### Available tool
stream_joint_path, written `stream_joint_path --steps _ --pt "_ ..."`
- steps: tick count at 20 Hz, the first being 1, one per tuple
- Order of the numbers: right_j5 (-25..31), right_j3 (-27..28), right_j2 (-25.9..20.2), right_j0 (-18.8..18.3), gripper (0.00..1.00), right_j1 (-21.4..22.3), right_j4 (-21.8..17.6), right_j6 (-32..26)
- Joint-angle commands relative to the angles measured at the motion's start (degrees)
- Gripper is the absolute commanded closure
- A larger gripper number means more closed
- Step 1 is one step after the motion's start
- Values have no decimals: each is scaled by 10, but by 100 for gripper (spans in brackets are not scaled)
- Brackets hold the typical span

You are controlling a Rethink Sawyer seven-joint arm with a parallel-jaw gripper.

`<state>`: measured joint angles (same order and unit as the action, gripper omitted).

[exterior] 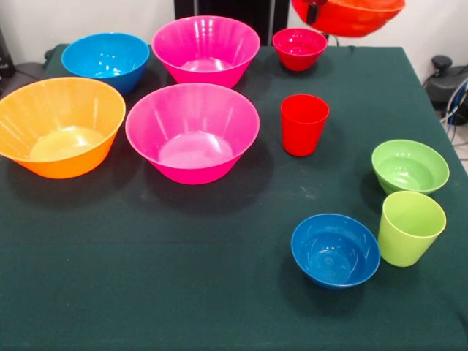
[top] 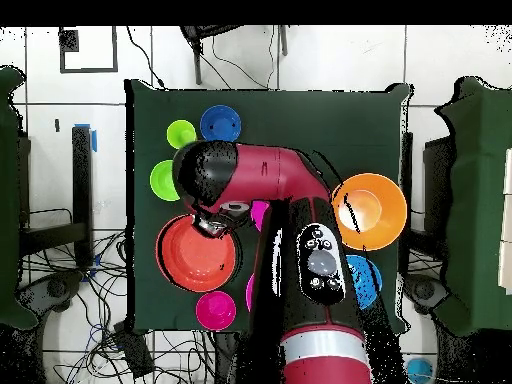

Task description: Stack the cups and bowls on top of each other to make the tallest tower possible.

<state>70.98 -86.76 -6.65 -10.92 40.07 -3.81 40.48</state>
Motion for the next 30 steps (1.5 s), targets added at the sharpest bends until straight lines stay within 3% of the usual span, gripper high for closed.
stream_joint_path --steps 1,9,13,22,30 --pt "37 41 -56 1 100 -58 19 85" --pt "-61 24 -72 -26 100 -91 42 57" --pt "-81 28 -79 -37 100 -101 40 44" --pt "-182 -10 -128 -82 100 -74 48 8" --pt "-190 -16 -150 -89 100 -61 35 20"
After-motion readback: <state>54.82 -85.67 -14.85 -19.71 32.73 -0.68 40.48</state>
